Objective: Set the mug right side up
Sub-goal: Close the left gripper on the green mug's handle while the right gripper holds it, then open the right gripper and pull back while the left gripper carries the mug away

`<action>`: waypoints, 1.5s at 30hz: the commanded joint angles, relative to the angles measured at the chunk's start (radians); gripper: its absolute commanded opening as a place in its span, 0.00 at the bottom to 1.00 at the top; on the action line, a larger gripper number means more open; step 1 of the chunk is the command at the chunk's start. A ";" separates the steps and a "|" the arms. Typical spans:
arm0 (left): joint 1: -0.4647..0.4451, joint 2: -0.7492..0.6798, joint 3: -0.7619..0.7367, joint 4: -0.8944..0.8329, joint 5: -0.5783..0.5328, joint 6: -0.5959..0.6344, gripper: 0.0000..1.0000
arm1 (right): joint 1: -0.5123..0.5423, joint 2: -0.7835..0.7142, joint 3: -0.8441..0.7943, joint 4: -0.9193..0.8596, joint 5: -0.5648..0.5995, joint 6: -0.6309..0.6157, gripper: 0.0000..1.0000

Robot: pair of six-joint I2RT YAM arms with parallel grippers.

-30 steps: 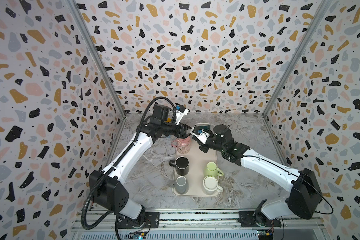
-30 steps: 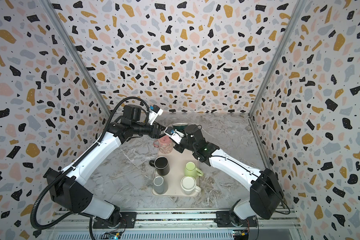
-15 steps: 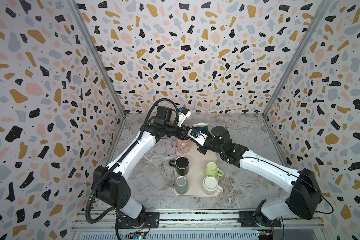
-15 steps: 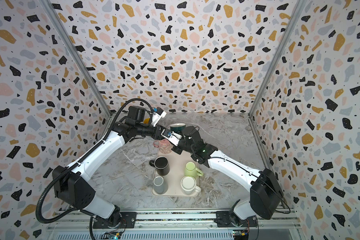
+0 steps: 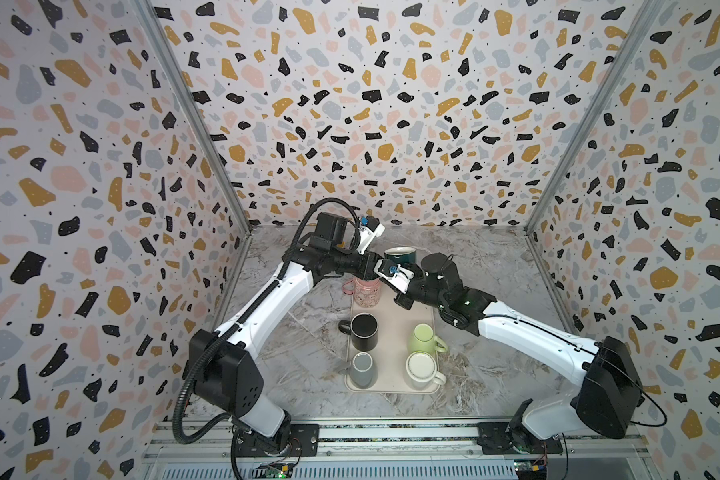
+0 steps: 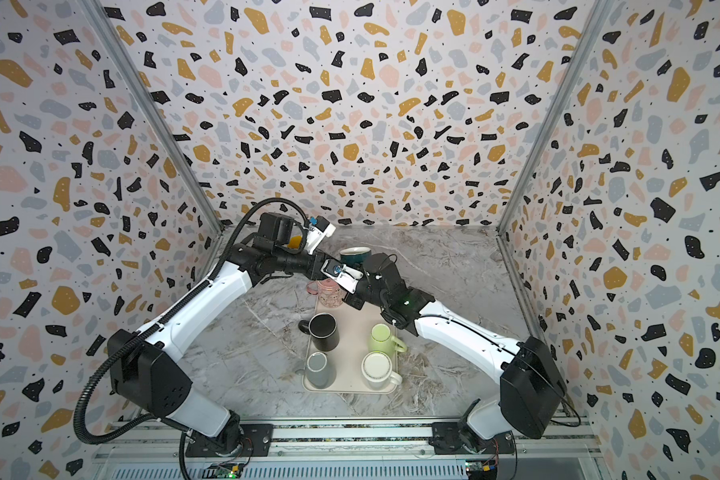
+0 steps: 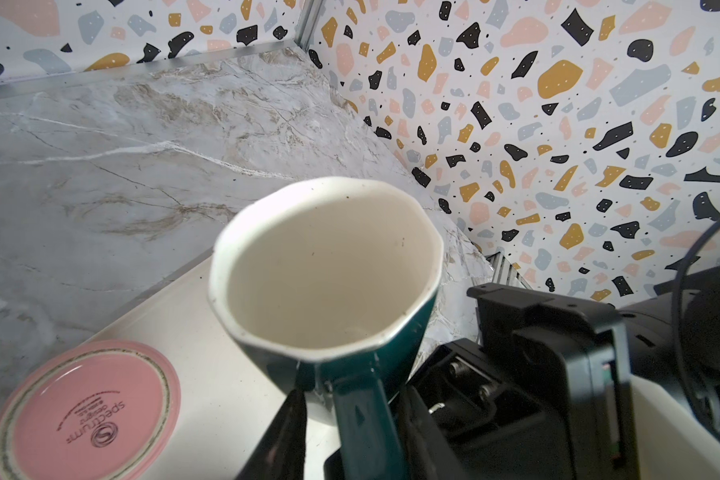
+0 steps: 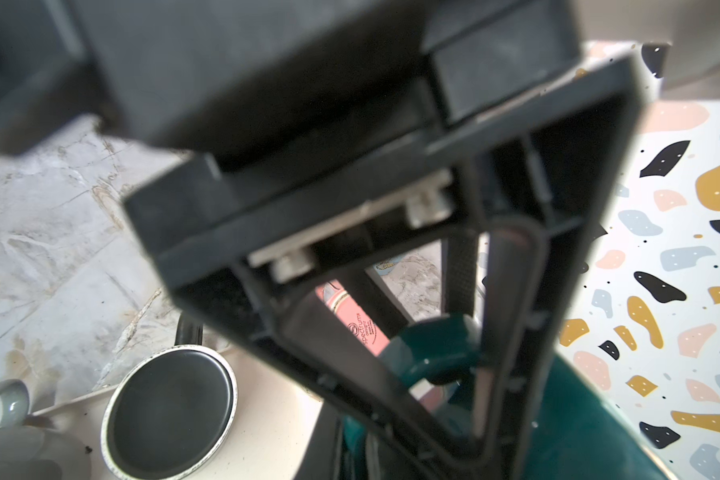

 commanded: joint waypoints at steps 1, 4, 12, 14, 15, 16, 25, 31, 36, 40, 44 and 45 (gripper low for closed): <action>-0.001 0.014 0.015 0.003 0.005 -0.009 0.29 | 0.009 -0.035 0.021 0.108 0.003 -0.030 0.00; -0.001 0.022 0.018 0.003 0.009 -0.015 0.22 | 0.010 -0.037 0.021 0.108 0.004 -0.032 0.00; -0.002 0.032 0.020 0.006 0.019 -0.021 0.01 | 0.015 -0.043 0.014 0.110 0.016 -0.042 0.00; -0.002 0.032 0.021 0.008 0.020 -0.021 0.00 | 0.015 -0.044 0.014 0.108 0.019 -0.045 0.00; -0.002 0.031 0.021 0.008 0.019 -0.020 0.00 | 0.015 -0.044 0.014 0.109 0.019 -0.046 0.00; -0.001 0.030 0.021 0.010 0.019 -0.020 0.00 | 0.015 -0.045 0.012 0.108 0.020 -0.046 0.00; -0.001 0.020 0.029 0.028 0.016 -0.028 0.00 | 0.015 -0.060 -0.001 0.099 0.063 -0.047 0.04; -0.001 0.033 0.042 0.043 0.007 -0.041 0.00 | 0.015 -0.070 -0.016 0.096 0.094 -0.052 0.15; -0.002 0.061 0.070 0.059 -0.011 -0.054 0.00 | 0.015 -0.074 -0.027 0.091 0.114 -0.060 0.21; -0.001 0.084 0.090 0.094 -0.020 -0.078 0.00 | 0.012 -0.077 -0.034 0.086 0.132 -0.064 0.23; -0.001 0.126 0.141 0.104 -0.030 -0.085 0.00 | 0.008 -0.083 -0.038 0.061 0.150 -0.064 0.23; -0.001 0.141 0.157 0.106 -0.032 -0.085 0.00 | 0.007 -0.090 -0.044 0.057 0.153 -0.062 0.23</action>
